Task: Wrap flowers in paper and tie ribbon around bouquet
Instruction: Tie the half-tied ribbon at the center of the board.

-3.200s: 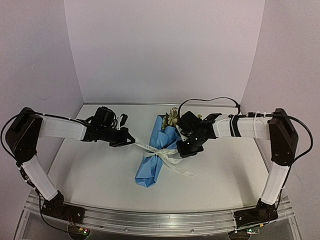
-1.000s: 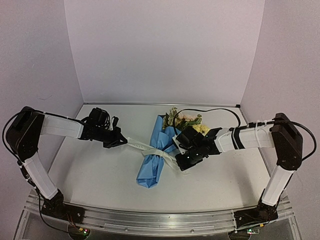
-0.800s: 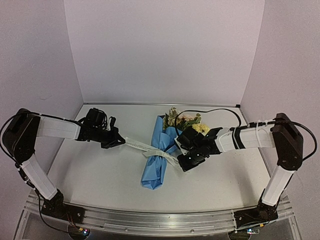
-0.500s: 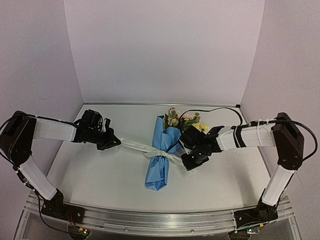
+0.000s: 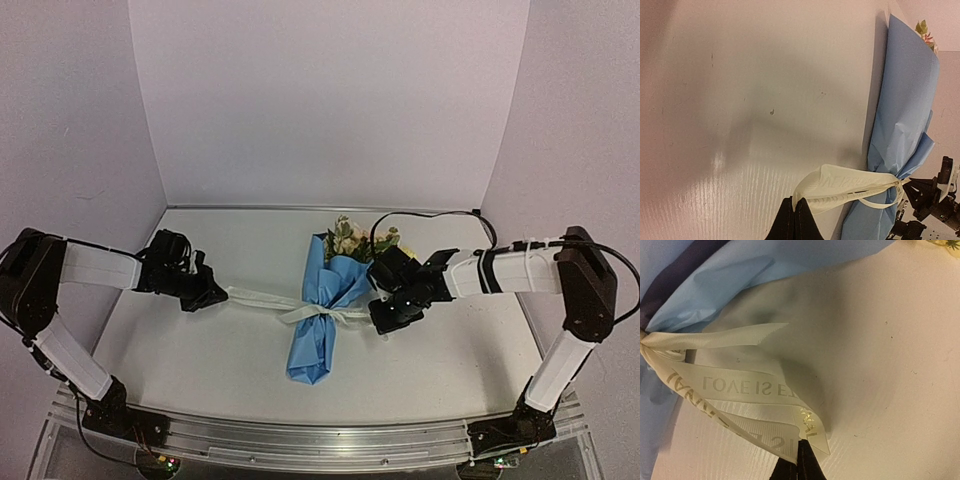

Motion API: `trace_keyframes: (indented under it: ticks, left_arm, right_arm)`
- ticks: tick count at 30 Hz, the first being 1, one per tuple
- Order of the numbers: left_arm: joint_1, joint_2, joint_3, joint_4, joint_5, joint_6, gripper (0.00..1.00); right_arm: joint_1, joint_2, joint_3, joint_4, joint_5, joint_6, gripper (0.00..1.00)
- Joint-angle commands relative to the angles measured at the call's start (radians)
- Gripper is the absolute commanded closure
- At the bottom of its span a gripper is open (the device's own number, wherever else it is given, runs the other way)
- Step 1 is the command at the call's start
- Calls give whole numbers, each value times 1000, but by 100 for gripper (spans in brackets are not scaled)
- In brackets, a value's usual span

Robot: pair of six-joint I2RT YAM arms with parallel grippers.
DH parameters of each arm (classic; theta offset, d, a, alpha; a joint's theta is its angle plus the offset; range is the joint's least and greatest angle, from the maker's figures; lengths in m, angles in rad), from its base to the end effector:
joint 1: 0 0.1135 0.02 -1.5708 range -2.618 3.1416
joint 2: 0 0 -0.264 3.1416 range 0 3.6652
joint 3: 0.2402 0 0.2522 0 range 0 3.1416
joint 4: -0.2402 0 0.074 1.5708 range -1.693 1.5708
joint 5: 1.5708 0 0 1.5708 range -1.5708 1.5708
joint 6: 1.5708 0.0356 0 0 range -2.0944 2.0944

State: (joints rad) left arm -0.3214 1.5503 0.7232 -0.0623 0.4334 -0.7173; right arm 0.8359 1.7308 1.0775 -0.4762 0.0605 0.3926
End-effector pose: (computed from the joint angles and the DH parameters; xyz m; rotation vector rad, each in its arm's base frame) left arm 0.2719 -0.1063 0.1552 -0.3120 2.5864 -0.9534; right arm 0.2295 0.2507 0.1738 -0.5826 2.6698 0.2857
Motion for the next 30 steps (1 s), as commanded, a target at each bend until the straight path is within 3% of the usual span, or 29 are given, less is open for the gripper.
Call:
trace_keyframes:
  ticks: [1,12,21,30]
  left_arm:
    - [75,-43,-9,-49,-126,-7,100]
    - [142,-108,-52,-69,-137,-28,100]
    - [144,-221,17,-186,-174,-1,100]
    - [144,-232,-54,-198,-199,-4,100]
  right_arm:
    - [-44,-53,-24,-168,133,34,100]
    - [-127,-112,-63,-204,142,54,100]
    - [-146,-200,-4,-311,161,47,100]
    - [-173,-184,-93,-330,137,134,100]
